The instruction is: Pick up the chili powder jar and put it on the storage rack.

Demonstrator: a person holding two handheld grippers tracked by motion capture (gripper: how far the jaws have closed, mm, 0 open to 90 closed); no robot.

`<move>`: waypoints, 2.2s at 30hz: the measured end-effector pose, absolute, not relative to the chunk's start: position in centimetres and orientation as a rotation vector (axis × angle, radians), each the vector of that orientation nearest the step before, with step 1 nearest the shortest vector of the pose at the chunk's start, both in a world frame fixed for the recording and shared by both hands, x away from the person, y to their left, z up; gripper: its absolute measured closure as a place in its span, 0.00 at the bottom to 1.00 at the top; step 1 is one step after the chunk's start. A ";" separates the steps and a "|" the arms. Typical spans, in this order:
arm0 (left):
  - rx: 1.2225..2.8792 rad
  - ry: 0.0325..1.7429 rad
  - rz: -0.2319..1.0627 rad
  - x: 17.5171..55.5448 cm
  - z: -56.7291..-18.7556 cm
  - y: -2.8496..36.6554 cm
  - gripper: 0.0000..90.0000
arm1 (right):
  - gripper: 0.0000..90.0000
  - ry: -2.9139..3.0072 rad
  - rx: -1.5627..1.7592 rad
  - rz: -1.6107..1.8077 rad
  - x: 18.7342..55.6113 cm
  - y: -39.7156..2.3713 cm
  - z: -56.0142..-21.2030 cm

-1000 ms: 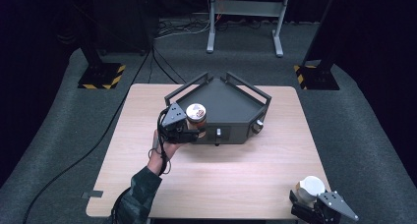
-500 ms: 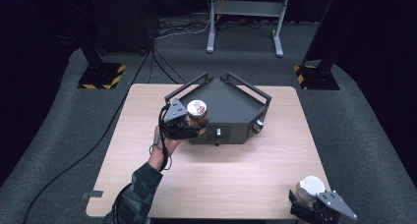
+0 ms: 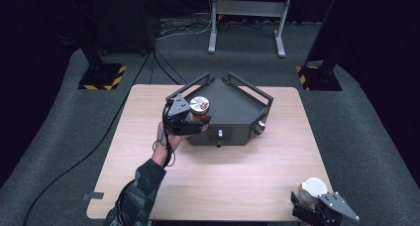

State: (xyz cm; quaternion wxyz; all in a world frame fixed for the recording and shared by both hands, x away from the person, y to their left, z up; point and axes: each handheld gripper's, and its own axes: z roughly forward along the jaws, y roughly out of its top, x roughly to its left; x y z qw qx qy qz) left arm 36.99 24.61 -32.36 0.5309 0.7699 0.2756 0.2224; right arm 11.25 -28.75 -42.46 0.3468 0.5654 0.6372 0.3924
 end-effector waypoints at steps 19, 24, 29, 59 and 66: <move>1.833 0.684 0.536 38.9 -31.9 24.0 0.35 | 0.00 1.659 1.470 1.018 11.3 -28.7 -42.5; 1.831 0.697 0.541 39.4 -31.8 23.9 0.35 | 0.00 1.660 1.470 1.017 11.4 -28.7 -42.5; 1.832 0.704 0.549 39.8 -31.8 23.6 0.35 | 0.00 1.660 1.469 1.019 11.4 -28.7 -42.5; 1.853 0.770 0.536 41.8 -33.4 22.4 0.35 | 0.00 1.658 1.469 1.024 11.4 -28.9 -42.5; 1.863 0.774 0.529 42.1 -33.6 22.1 0.35 | 0.00 1.659 1.467 1.025 11.5 -28.8 -42.4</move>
